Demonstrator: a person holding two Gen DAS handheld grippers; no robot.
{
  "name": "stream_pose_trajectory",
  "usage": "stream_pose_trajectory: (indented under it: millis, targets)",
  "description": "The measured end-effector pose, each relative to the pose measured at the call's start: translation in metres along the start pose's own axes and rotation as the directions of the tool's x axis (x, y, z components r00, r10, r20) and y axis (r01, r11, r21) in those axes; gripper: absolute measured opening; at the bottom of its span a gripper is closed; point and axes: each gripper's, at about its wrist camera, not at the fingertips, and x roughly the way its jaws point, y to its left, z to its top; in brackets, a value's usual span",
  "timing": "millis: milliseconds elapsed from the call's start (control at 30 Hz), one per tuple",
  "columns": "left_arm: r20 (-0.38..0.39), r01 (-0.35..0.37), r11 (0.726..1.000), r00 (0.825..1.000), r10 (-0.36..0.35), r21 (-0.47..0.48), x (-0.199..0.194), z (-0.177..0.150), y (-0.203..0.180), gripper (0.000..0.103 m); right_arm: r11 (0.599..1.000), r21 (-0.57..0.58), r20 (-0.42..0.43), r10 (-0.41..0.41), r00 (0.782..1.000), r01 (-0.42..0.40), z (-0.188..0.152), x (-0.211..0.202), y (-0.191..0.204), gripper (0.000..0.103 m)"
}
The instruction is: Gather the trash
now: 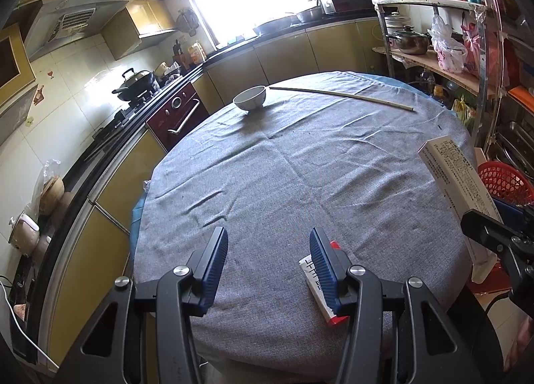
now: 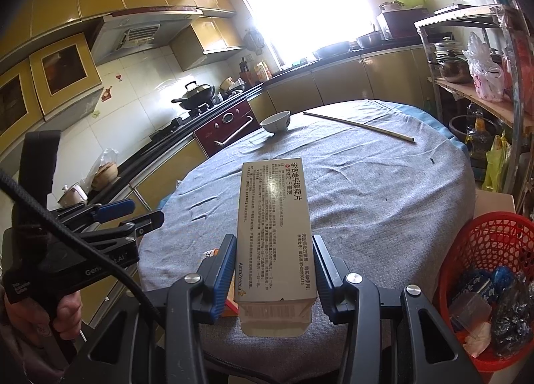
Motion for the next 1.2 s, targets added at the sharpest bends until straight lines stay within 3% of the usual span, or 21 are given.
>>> stream_pose_trajectory:
  millis: [267, 400, 467, 600, 700, 900, 1000, 1200]
  targets:
    - [-0.014, 0.026, 1.000, 1.000, -0.026, 0.014, 0.003, -0.003, -0.004, 0.053, 1.000, 0.009, -0.011, -0.006, 1.000, 0.006, -0.002, 0.003, -0.004, 0.047]
    - [-0.066, 0.098, 0.995, 0.993, -0.097, 0.003, 0.015, -0.008, -0.008, 0.060, 1.000, 0.015, -0.012, -0.007, 1.000, 0.008, -0.003, 0.004, -0.007, 0.047]
    - [-0.123, 0.155, 0.987, 0.980, -0.159, -0.044, 0.028, -0.013, -0.005, 0.063, 1.000, 0.018, -0.011, -0.009, 1.000, 0.009, -0.003, 0.003, -0.009, 0.047]
    - [-0.237, 0.257, 0.955, 0.928, -0.287, -0.150, 0.059, -0.027, -0.002, 0.065, 1.000, 0.028, -0.014, -0.010, 1.000, 0.010, -0.005, 0.004, -0.013, 0.047]
    - [-0.269, 0.292, 0.932, 0.900, -0.344, -0.216, 0.073, -0.035, -0.002, 0.065, 0.999, 0.033, -0.022, -0.011, 1.000, 0.012, -0.006, 0.006, -0.014, 0.047]
    - [-0.271, 0.325, 0.914, 0.882, -0.385, -0.241, 0.077, -0.034, -0.015, 0.065, 0.999, 0.036, -0.028, -0.009, 1.000, 0.010, -0.008, 0.008, -0.016, 0.047]
    - [-0.284, 0.305, 0.926, 0.889, -0.361, -0.223, 0.082, -0.031, -0.022, 0.065, 0.999, 0.038, -0.026, -0.009, 1.000, 0.010, -0.008, 0.008, -0.018, 0.047]
    - [-0.298, 0.295, 0.924, 0.884, -0.360, -0.243, 0.089, -0.037, -0.021, 0.065, 0.999, 0.051, -0.030, -0.003, 1.000, 0.004, -0.009, 0.009, -0.021, 0.047]
